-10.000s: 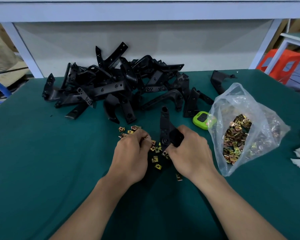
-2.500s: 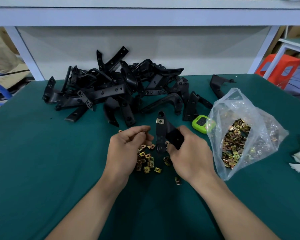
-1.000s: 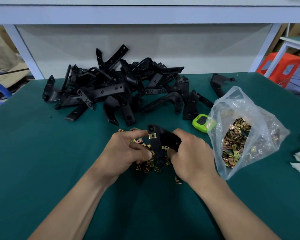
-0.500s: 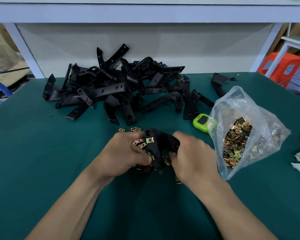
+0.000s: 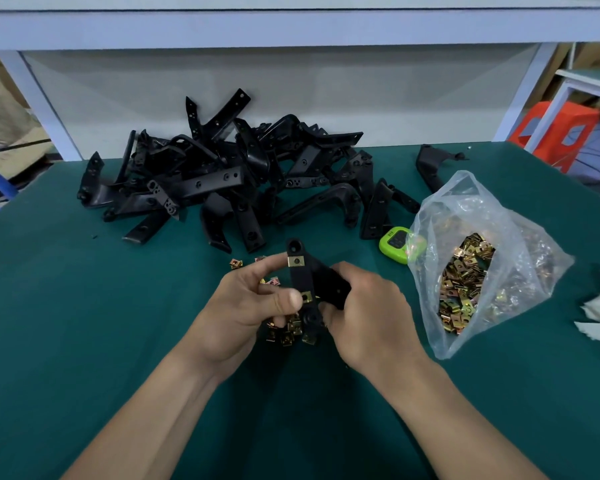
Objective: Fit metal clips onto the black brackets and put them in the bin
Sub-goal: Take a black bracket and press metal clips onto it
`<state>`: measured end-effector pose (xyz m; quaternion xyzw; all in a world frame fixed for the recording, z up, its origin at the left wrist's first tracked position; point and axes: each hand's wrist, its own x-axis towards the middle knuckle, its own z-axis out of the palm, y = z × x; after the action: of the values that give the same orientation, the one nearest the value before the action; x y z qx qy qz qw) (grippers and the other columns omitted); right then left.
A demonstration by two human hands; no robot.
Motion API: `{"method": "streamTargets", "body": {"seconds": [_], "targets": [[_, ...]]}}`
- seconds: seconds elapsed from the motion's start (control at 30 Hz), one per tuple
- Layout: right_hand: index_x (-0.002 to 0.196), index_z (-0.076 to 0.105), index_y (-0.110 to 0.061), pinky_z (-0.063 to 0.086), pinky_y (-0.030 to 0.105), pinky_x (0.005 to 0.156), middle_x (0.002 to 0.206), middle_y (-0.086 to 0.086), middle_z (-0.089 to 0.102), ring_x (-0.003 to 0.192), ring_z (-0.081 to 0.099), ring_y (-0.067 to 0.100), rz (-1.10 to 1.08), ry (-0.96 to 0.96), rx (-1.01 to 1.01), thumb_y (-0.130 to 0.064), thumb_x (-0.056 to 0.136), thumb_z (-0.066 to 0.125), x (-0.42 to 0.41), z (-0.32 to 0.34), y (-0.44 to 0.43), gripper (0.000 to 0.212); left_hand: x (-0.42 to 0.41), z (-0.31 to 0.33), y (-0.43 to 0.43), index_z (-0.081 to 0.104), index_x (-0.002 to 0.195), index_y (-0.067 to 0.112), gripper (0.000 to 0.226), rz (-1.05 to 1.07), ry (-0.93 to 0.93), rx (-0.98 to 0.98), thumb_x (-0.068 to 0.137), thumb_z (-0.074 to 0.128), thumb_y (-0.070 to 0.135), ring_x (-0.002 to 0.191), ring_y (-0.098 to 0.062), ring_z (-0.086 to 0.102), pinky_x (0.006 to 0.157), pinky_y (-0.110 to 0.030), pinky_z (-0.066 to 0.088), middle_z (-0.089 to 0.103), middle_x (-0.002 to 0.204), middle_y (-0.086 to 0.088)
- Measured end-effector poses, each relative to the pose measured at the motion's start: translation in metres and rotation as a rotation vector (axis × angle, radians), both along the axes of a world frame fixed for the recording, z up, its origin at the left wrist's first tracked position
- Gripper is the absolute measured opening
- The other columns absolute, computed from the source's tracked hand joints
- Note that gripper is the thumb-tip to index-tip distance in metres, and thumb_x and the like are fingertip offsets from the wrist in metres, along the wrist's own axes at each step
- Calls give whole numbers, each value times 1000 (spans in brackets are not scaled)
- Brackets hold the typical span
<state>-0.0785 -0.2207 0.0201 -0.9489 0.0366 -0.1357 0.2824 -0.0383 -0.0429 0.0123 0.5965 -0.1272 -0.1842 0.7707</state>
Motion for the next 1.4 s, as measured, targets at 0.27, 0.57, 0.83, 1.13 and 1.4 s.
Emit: {"method": "streamTargets", "body": {"seconds": [0.27,0.57,0.83,1.13,1.4], "targets": [[104,63,-34,52,33,66,79,-14,66,75,60,11,119,-87,112,-20,83,78,-6,6,4,30,-5,9,-2,56,122,-17,106,-32,-117,-119,52,98,51,93,-49,50,81,-54,41,46,102,-59],[102,59,-34,50,35,61,72,-16,61,68,58,8,32,-71,171,-32,87,75,2,-4,2,22,-3,2,-6,77,91,6,49,206,-125,-25,64,91,44,60,-11,55,60,-19,48,67,73,-7],[136,40,-42,39,36,64,76,-19,55,68,51,16,-139,-7,61,-34,91,59,0,-7,5,49,-13,4,-15,80,76,35,19,448,-299,439,78,70,51,65,-11,70,61,-27,54,75,69,6],[124,47,-39,40,37,67,89,-10,58,78,58,25,-101,3,-30,-26,95,58,2,-8,6,34,-26,11,-25,69,69,53,16,602,-436,783,60,66,65,69,8,66,72,-33,59,66,69,38],[121,50,-37,48,39,67,88,-10,60,78,60,23,-90,-17,33,-26,96,59,4,-7,3,29,-30,14,-28,60,99,62,30,610,-528,815,73,72,52,79,8,66,75,-21,56,60,79,49]]}}
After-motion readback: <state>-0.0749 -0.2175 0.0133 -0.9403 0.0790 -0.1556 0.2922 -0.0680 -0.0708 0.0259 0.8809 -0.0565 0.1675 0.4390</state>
